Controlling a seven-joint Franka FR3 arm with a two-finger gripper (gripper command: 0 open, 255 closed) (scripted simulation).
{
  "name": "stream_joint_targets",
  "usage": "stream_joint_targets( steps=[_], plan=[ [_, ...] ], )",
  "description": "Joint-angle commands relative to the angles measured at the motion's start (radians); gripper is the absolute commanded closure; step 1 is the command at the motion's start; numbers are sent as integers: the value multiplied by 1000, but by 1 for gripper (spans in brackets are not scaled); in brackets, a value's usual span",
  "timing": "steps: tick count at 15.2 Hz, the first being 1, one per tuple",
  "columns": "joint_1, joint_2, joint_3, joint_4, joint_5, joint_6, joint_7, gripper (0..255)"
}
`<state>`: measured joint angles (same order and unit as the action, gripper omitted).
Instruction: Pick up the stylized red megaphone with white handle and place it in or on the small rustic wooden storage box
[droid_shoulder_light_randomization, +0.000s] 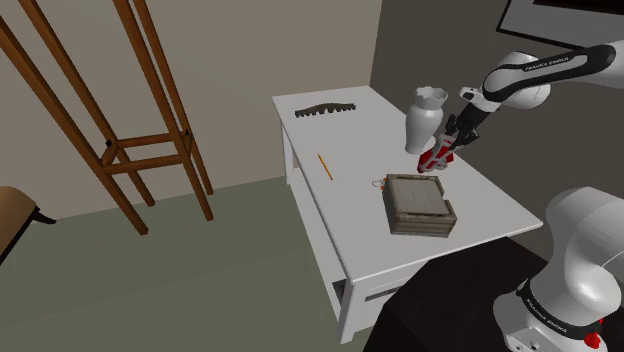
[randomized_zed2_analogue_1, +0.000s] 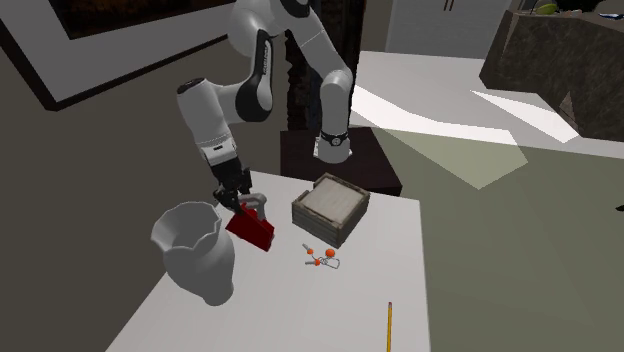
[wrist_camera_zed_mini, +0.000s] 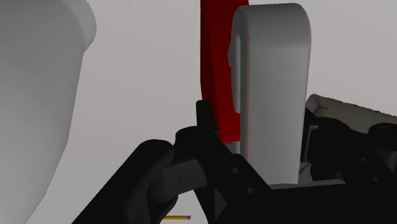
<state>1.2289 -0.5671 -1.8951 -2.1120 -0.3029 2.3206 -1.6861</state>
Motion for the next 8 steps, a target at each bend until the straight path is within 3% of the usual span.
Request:
stream_joint_targets(
  steps=[1,8],
  plan=[
    [-21,12,25,4,14,-17,-4,255],
    [-89,52,114,34,62,-92,-16,255]
  ],
)
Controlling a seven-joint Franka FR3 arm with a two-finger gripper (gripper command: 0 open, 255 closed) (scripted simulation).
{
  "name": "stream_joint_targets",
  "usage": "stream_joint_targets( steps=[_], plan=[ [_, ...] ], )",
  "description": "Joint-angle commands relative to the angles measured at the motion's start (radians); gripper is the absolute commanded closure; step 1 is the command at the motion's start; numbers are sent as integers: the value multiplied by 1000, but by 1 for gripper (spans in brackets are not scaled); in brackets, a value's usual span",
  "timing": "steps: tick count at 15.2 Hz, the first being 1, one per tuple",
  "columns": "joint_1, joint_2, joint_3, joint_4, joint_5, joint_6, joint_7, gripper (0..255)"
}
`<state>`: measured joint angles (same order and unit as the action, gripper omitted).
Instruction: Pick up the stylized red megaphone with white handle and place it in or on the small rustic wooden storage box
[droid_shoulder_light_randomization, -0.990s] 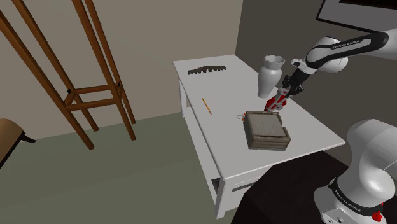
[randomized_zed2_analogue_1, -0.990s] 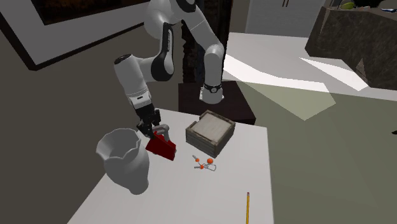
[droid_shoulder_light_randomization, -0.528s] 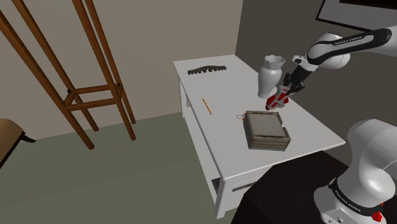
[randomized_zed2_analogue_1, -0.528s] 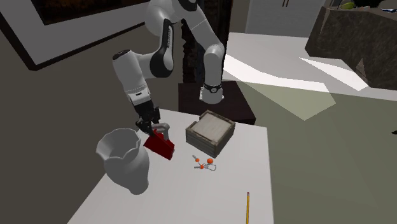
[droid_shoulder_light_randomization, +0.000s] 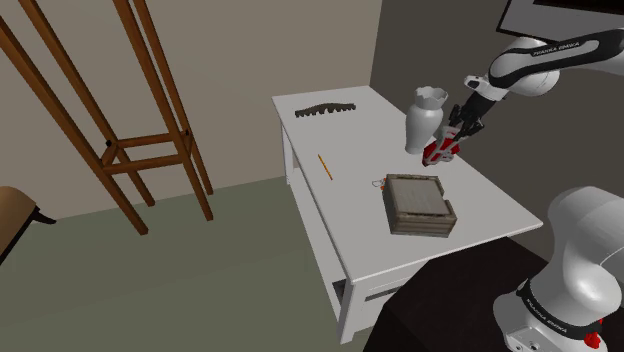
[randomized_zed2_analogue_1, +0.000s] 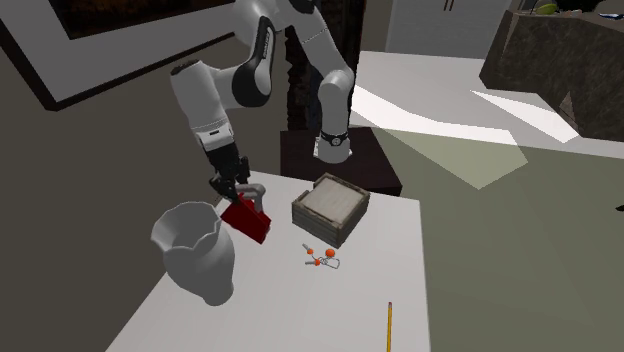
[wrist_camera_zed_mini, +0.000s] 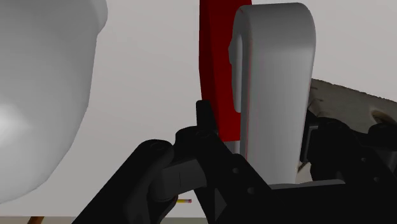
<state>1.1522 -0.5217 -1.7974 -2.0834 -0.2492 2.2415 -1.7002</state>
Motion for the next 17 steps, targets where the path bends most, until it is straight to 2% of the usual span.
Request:
stream_joint_targets(
  steps=[1,17],
  plan=[
    [-22,12,28,11,15,-24,-4,255],
    [-152,72,202,127,92,-209,-10,255]
  ],
)
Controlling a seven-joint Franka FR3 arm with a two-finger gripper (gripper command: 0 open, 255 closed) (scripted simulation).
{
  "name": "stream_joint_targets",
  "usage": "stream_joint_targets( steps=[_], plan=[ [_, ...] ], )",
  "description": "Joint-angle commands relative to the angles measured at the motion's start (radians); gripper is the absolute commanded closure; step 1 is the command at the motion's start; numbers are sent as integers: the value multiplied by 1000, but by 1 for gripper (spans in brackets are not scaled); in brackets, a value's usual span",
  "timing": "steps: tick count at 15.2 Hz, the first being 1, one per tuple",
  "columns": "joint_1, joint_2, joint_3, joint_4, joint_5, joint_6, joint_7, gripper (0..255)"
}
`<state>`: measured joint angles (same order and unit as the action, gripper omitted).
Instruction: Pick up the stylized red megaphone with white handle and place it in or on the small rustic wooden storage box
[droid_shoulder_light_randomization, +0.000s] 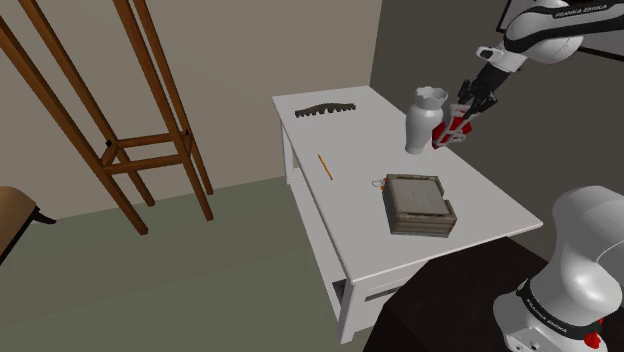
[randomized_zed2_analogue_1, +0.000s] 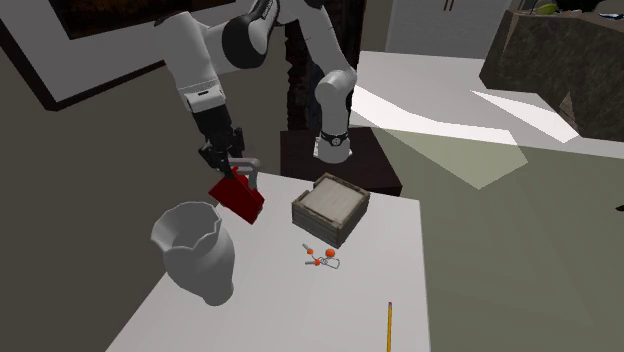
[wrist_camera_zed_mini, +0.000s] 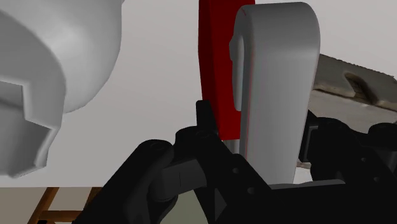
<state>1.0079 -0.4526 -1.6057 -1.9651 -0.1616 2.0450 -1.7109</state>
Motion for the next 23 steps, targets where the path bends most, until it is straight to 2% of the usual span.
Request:
stream_joint_targets(
  steps=[1,5,7,9,11,13,18,23],
  plan=[
    [-14,6,20,18,7,-24,1,255],
    [-30,13,45,48,17,-62,3,255],
    [-177,28,200,-28,38,-47,19,255],
    [-304,4,351,-99,27,-39,60,255],
    [-391,-45,471,-163,-3,-38,119,255],
    [-456,-95,570,-223,-29,-39,177,255],
    [-558,-216,766,-355,-64,-53,315,255],
    [-608,-322,925,-460,-62,-74,444,255]
  ],
)
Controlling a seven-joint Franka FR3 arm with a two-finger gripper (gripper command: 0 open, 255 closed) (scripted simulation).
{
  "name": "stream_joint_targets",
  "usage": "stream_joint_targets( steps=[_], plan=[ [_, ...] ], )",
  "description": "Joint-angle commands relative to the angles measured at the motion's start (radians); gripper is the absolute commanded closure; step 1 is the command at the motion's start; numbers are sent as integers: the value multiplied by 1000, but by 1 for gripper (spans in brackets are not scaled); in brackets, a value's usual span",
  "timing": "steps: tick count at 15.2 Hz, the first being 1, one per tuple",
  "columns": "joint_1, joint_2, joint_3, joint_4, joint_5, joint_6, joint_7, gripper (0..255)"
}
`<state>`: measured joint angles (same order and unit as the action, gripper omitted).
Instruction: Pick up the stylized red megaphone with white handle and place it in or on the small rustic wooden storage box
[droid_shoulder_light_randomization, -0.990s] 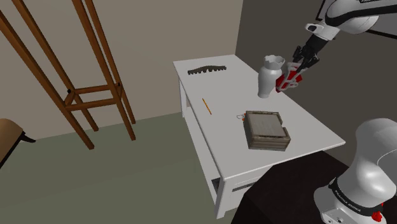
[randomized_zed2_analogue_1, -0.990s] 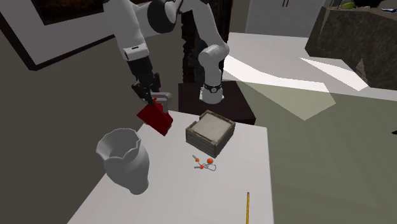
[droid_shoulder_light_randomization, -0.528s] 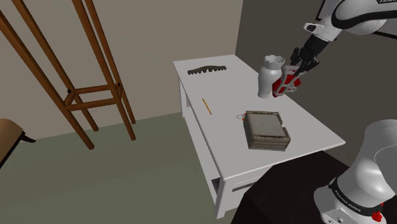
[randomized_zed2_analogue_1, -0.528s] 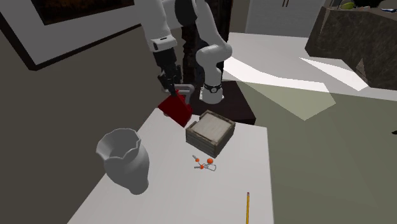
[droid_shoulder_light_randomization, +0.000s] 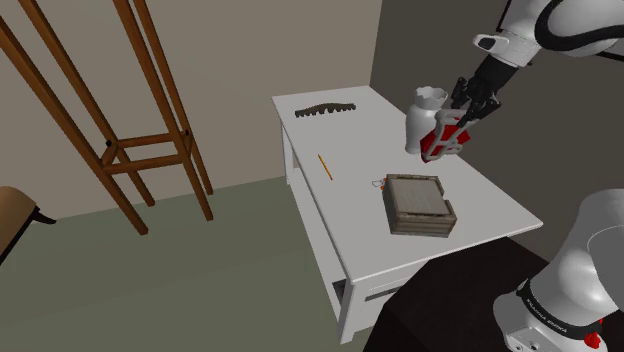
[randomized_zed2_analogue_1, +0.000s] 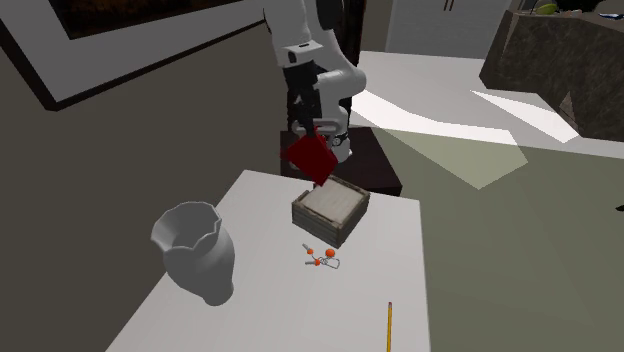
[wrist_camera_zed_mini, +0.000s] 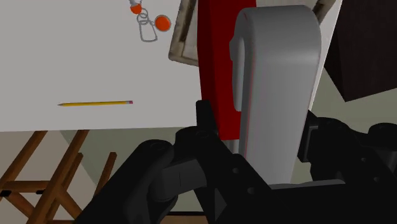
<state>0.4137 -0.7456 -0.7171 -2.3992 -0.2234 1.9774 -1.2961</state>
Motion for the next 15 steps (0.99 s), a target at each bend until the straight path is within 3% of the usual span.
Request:
stream_joint_targets(
  steps=[1,2,15],
  plan=[
    [-19,-48,66,-44,3,-11,55,255],
    [-24,-73,106,-67,11,-18,89,255],
    [-37,-49,38,-218,-29,156,63,255]
  ],
)
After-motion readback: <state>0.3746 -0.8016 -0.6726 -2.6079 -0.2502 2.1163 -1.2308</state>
